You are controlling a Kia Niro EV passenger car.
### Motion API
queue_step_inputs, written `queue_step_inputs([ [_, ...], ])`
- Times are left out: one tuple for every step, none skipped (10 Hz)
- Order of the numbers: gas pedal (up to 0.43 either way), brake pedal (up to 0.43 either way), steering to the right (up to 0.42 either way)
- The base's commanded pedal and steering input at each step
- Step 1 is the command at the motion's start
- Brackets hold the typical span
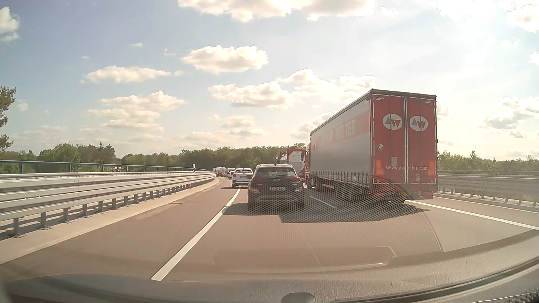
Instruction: Follow the waypoints while adhering to traffic rules and regulations
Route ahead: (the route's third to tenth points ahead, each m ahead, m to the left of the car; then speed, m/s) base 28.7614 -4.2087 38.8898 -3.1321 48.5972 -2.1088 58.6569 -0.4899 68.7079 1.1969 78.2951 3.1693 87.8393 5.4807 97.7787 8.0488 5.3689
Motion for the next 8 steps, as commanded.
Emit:
queue_step_inputs([
  [0.000,0.000,-0.012],
  [0.008,0.000,-0.012],
  [0.020,0.000,-0.012],
  [0.047,0.000,-0.012],
  [0.047,0.000,-0.012],
  [0.059,0.000,-0.012],
  [0.079,0.000,-0.012],
  [0.087,0.000,-0.012],
])
